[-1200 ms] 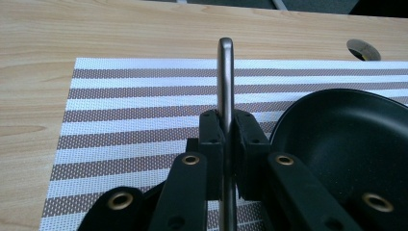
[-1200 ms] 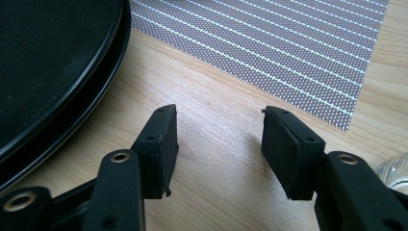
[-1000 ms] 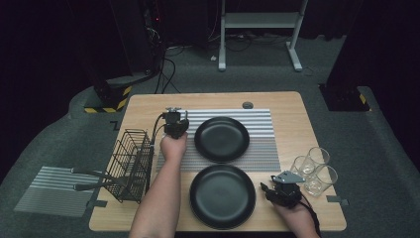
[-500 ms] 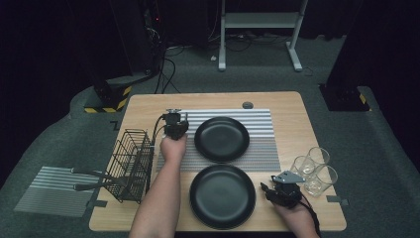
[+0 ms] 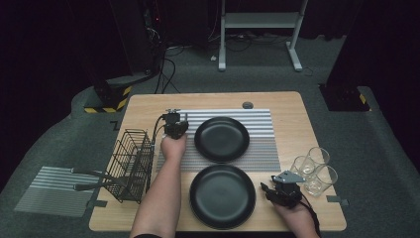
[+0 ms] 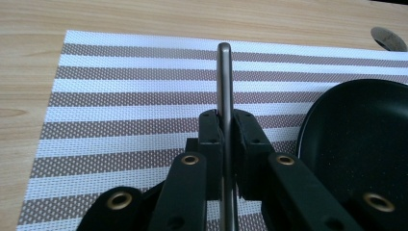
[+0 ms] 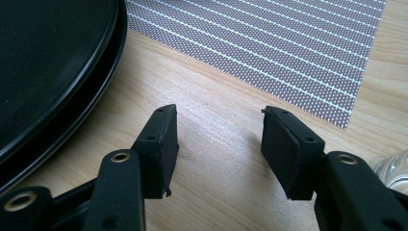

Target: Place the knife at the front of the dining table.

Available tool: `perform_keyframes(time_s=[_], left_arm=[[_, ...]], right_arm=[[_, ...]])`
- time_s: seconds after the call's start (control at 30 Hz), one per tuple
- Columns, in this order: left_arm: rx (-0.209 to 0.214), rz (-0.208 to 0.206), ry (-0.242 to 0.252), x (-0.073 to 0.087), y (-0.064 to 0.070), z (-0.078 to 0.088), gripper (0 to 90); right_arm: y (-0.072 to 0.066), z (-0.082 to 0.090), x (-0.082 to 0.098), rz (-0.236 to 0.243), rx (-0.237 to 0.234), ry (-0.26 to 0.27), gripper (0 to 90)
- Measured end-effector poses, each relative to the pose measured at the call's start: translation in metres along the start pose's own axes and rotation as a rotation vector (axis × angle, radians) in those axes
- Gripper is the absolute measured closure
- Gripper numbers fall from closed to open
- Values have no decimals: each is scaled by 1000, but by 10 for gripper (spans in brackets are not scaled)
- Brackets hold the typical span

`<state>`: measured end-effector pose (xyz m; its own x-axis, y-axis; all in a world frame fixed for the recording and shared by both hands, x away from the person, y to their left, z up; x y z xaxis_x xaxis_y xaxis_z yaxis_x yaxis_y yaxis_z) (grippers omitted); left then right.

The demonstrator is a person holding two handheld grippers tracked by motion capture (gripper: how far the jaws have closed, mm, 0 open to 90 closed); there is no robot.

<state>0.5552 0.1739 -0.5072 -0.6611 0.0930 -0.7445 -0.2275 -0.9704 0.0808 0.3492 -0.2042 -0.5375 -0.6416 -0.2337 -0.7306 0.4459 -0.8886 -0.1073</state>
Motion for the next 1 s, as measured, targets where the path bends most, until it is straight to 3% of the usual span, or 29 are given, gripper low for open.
perform_keyframes(time_s=[0.03, 0.07, 0.1, 0.13, 0.2, 0.27, 0.3, 0.37, 0.4, 0.47, 0.57, 0.7, 1.0], left_arm=[[0, -24, -6, 0, -2, 0, 827], [2, -9, -8, 0, -1, -1, 827], [-1, -38, -15, 0, -3, -1, 827], [4, -16, -18, 1, 0, -2, 826], [2, -17, -19, 1, 0, -3, 823], [-3, -45, -27, 1, -1, -3, 823], [-2, -13, -24, 1, 1, -4, 822], [-5, -62, -41, 0, -2, -5, 821], [2, -17, -38, 1, 1, -7, 820], [-5, 2, -43, 1, 1, -9, 818], [-3, -23, -55, 1, -2, -10, 817], [-13, 12, -61, 2, -2, -12, 814], [-21, -1, -85, 3, -5, -15, 805]], right_arm=[[0, 0, 0, 0, 1, 1, 468], [1, 0, 0, 7, 1, 4, 467], [1, 0, 0, 5, 0, 3, 467], [1, 0, 0, 4, 1, 4, 467], [1, 0, 0, 4, 2, 4, 467], [1, 0, 0, 4, 2, 4, 467], [1, 0, 0, 4, 2, 4, 467], [1, 0, 0, 5, 2, 4, 467], [1, 0, 0, 5, 2, 4, 467], [1, 0, 0, 4, 0, 4, 469], [1, 0, 0, 5, 0, 4, 469], [1, 0, 0, 5, 0, 4, 469], [1, 0, 0, 0, 1, 2, 466]])
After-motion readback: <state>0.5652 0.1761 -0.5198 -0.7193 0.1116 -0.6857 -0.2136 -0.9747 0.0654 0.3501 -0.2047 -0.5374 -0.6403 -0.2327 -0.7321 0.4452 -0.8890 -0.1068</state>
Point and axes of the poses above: each handheld gripper's, and its own axes: z roughly backward along the jaws, x roughly out of its underside, y roughly to its right, the point moved 2 cm from there along -z, roughly forward along the jaws, and after that the axes turned 9 degrees about -z, right-handed, at the moved point
